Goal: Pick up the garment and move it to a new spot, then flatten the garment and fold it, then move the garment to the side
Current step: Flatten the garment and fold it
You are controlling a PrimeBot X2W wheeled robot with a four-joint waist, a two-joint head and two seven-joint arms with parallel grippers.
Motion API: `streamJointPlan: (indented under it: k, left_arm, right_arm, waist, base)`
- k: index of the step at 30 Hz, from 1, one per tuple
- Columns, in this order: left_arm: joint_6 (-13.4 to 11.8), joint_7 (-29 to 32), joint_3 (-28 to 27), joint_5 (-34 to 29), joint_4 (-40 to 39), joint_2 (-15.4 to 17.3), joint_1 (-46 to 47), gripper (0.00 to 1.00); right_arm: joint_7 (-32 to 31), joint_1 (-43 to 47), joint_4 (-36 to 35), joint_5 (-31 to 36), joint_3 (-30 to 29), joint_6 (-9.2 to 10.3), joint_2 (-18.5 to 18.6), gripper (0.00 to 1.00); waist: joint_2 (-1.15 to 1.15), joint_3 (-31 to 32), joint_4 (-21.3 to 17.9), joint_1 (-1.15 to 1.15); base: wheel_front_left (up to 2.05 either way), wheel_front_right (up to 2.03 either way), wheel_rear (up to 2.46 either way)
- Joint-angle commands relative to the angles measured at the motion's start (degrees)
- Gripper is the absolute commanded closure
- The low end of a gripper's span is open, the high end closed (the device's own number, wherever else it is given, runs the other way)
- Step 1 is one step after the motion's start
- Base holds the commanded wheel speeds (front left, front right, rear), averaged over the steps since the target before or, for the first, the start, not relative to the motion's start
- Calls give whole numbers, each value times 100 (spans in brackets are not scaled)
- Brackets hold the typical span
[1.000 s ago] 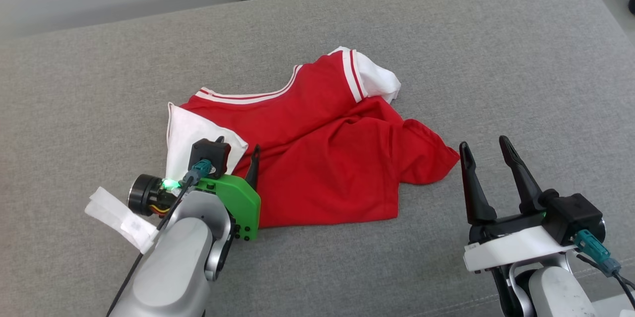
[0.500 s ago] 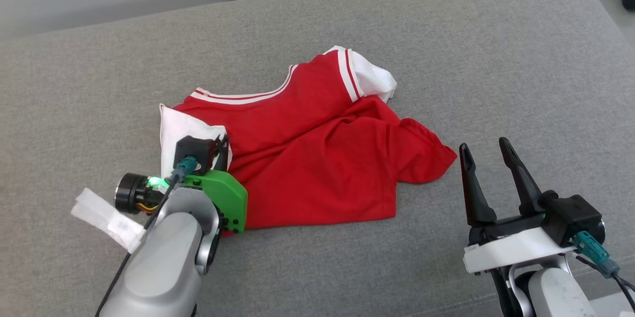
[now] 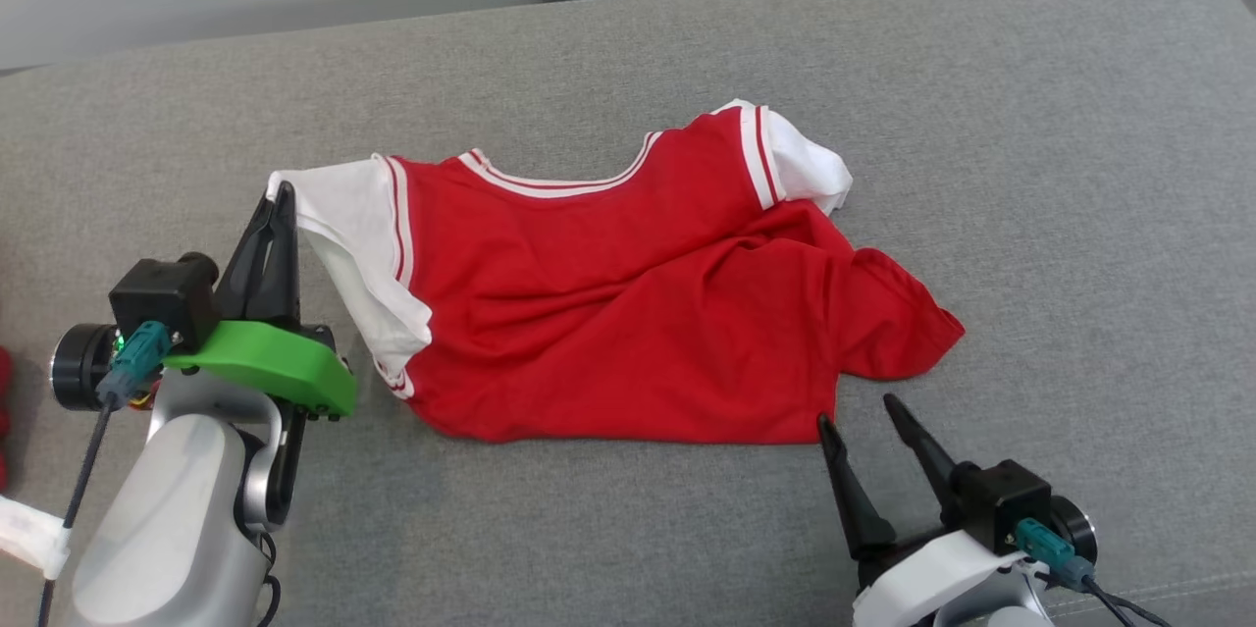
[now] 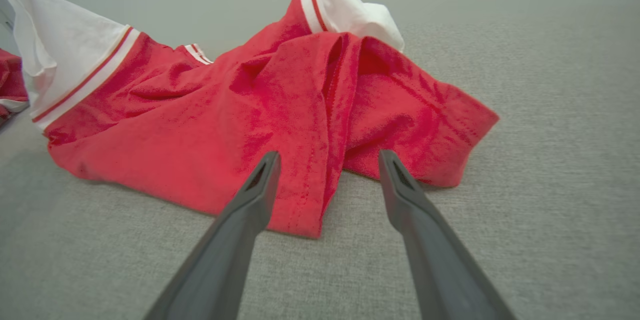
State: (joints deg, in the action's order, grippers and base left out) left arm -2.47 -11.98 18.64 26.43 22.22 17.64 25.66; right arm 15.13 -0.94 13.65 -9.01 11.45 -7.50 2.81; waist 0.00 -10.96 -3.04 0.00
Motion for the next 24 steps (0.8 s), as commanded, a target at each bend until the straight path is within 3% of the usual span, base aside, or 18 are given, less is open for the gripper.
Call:
streamJointPlan:
  k: [1, 11, 12, 13, 14, 18, 24]
  left_arm:
    - [-2, -40, -41, 30, -111, 93, -105, 100]
    - [-101, -58, -170, 111, -591, 259, -238, 100]
    - [-103, -52, -164, 113, -607, 259, -238, 100]
    - [-105, -54, -159, 108, -618, 259, -241, 100]
    - [-107, -55, -154, 109, -626, 256, -248, 100]
    - [-84, -105, -178, 169, -655, 243, -274, 100]
    - [110, -158, -433, 636, -815, 140, -346, 100]
  right_arm:
    - [2, 4, 138, 34, 61, 3, 14, 0]
    - [2, -512, 1242, -21, 317, 3, 15, 0]
    - [1, -553, 1337, -21, 361, 3, 17, 30]
    - [-1, -584, 1404, -22, 416, 2, 16, 68]
    - [-6, -616, 1489, -4, 479, 0, 17, 97]
    - [-6, -603, 1475, 27, 498, 3, 90, 100]
    - [2, -311, 590, -113, 313, 2, 300, 100]
  waist:
    - [0, -19, 94, 0]
    - [0, -208, 399, 0]
    - [0, -221, 420, 0]
    - [0, -226, 430, 0]
    - [0, -227, 442, 0]
    - [0, -156, 466, 0]
    - [0, 130, 408, 0]
  base:
    - [0, 0, 0]
    - [0, 0, 0]
    - [0, 0, 0]
    - [0, 0, 0]
    - [0, 0, 0]
    - [0, 0, 0]
    - [0, 0, 0]
